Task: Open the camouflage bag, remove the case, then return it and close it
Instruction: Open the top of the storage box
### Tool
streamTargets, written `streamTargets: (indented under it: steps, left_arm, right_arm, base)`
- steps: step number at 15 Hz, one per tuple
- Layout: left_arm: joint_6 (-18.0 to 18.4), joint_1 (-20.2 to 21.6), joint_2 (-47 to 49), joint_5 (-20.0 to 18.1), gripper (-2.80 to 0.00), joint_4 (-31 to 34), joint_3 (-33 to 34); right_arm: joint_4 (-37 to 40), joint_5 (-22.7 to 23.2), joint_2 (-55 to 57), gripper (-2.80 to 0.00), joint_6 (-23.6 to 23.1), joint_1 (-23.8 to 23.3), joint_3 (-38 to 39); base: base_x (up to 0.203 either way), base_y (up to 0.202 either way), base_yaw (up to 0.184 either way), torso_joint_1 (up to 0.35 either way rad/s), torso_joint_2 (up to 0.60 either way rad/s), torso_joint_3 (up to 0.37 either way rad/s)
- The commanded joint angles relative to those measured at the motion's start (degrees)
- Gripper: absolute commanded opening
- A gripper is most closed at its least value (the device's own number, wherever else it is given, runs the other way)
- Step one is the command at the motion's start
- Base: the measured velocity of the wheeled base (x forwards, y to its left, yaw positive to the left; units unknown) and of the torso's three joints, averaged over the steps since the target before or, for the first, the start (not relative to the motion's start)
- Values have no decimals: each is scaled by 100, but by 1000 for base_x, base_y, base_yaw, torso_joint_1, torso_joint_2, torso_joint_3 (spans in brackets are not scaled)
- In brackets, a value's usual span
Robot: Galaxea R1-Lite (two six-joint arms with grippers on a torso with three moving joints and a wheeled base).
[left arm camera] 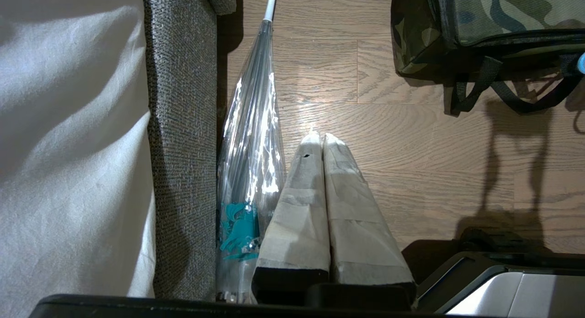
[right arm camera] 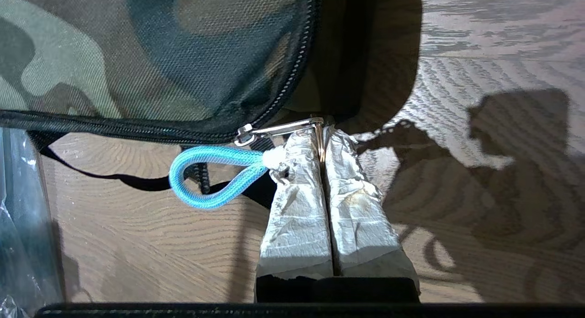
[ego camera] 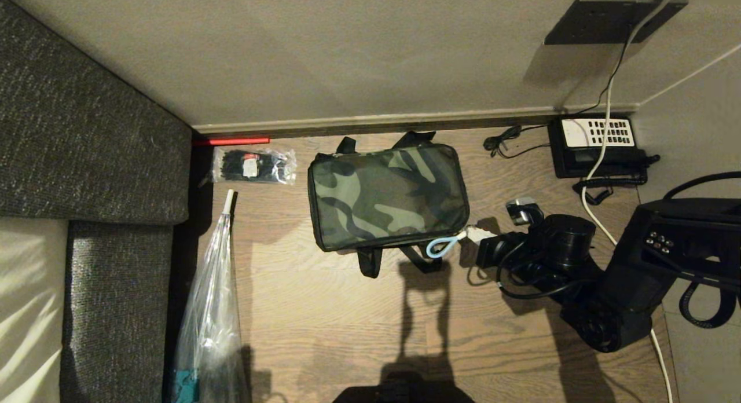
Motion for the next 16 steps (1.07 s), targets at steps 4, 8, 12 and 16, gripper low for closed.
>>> streamTargets:
  steps: [4, 8, 12, 16]
  left_arm:
    - [-1, 2, -11, 0, -280, -1, 1]
    - [-1, 2, -11, 0, -280, -1, 1]
    - [-1, 2, -11, 0, -280, -1, 1]
    - [-1, 2, -11, 0, -280, -1, 1]
  right_arm:
    - [4, 12, -5, -280, 6, -36, -103]
    - [6, 297, 15, -280, -182, -224, -103]
    - [32, 314, 33, -280, -173, -268, -156]
    - [120, 315, 86, -280, -146, -277, -498]
  base:
    - [0, 0, 0, 0, 0, 0]
    - [0, 0, 0, 0, 0, 0]
    - [0, 0, 0, 0, 0, 0]
    - [0, 0, 0, 0, 0, 0]
